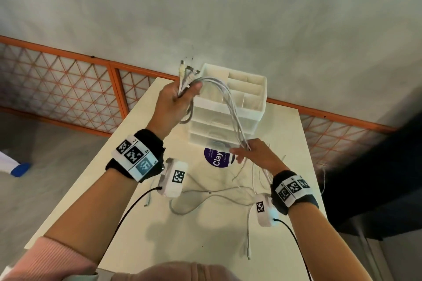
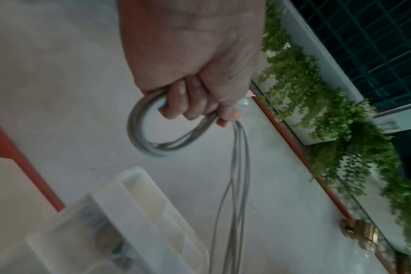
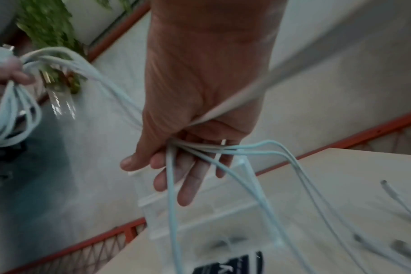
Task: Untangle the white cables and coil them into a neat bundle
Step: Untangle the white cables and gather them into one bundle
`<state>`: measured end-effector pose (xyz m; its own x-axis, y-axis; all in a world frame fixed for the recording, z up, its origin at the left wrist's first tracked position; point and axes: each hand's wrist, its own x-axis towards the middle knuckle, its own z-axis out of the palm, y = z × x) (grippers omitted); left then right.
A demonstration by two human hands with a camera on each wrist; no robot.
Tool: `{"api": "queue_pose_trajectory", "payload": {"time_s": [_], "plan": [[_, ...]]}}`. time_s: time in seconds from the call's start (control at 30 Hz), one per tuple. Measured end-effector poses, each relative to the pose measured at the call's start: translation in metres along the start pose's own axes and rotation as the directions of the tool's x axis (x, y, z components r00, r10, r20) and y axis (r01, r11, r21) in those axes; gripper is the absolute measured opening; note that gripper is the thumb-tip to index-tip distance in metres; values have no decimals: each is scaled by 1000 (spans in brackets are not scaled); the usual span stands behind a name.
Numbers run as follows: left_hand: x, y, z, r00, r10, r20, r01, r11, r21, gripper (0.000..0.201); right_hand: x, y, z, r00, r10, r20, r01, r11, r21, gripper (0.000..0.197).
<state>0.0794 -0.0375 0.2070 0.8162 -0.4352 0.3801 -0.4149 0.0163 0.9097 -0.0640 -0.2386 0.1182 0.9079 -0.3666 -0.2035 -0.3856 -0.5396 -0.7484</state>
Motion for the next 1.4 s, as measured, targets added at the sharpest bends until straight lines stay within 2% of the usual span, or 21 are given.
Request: {"api": "queue_pose_trajectory", "payload": {"time_s": [0.13, 0.23, 0.3, 0.37, 0.43, 0.5, 0.53, 0.57, 0.63, 0.73, 0.77, 0.8, 0.83, 0.87, 0.93, 0.97, 1.0, 1.07, 1.17, 1.3, 1.4], "plan": [[5, -45, -18, 967, -122, -222, 161, 972, 170, 27, -7, 14, -9, 998, 63, -30, -65, 997, -41, 35], [-5, -66, -20, 932, -253, -259, 336, 869, 362, 36, -12, -2, -27, 994, 62, -86, -67, 996, -59, 34], [-12, -62, -13, 935, -264, -236, 341, 853, 396, 48, -15, -15, -34, 997, 30, -77, -40, 992, -120, 37], [-17, -49, -3, 980, -177, -93, 198, 921, 336, 43, -17, -28, -35, 999, 18, -38, -25, 981, -193, 50], [-22, -34, 10, 979, -139, 147, 97, 959, 265, 43, -19, -38, -30, 1000, 29, 3, -27, 976, -217, 67], [-28, -27, 20, 939, -103, 328, 43, 981, 188, 68, -20, -45, -25, 998, 27, 53, -13, 970, -243, 72], [-31, -27, 25, 932, -71, 355, 8, 984, 176, 82, -21, -48, -23, 996, 20, 82, 3, 963, -271, 71], [-34, -27, 29, 939, -41, 340, -20, 984, 176, 91, -21, -50, -22, 994, 13, 108, 20, 954, -298, 68], [-39, -27, 36, 977, -2, 212, -35, 985, 170, 91, -22, -52, -20, 992, 16, 128, 28, 943, -333, 63], [-49, -20, 43, 998, 64, -18, -64, 998, -12, 71, -23, -48, -22, 994, 65, 87, -29, 932, -360, 55], [-52, -18, 44, 997, 61, -45, -65, 995, -78, 65, -23, -46, -22, 995, 79, 67, -48, 924, -380, 53], [-54, -16, 45, 999, 46, -16, -47, 994, -104, 61, -24, -45, -22, 995, 88, 53, -60, 917, -394, 51], [-54, -16, 47, 996, 30, 78, -24, 997, -76, 57, -24, -45, -21, 994, 94, 52, -66, 918, -391, 50], [-55, -16, 48, 973, 9, 230, -10, 1000, 2, 55, -24, -47, -20, 994, 88, 61, -59, 925, -375, 48], [-58, -21, 51, 851, -63, 522, -28, 986, 165, 51, -23, -56, -17, 993, 70, 99, -35, 948, -316, 36], [-60, -26, 53, 808, -97, 581, -37, 976, 214, 41, -23, -61, -16, 990, 72, 124, -35, 961, -275, 25], [-61, -30, 54, 797, -106, 595, -42, 972, 230, 29, -26, -67, -17, 986, 63, 152, -27, 973, -231, 17], [-61, -36, 51, 815, -101, 570, -51, 968, 245, 10, -30, -70, -20, 979, 9, 202, 10, 996, -91, 20], [-49, -32, 42, 826, -102, 554, -137, 917, 374, 16, -35, -61, -25, 988, -12, 152, -2, 996, 91, 43], [-25, -27, 17, 905, -30, 424, -200, 850, 488, 32, -31, -33, -34, 997, 54, 61, -48, 994, -95, 39], [-16, -30, -2, 948, 30, 316, -210, 806, 553, 36, -26, -5, -40, 992, 105, -64, -113, 983, -145, 42]]}}
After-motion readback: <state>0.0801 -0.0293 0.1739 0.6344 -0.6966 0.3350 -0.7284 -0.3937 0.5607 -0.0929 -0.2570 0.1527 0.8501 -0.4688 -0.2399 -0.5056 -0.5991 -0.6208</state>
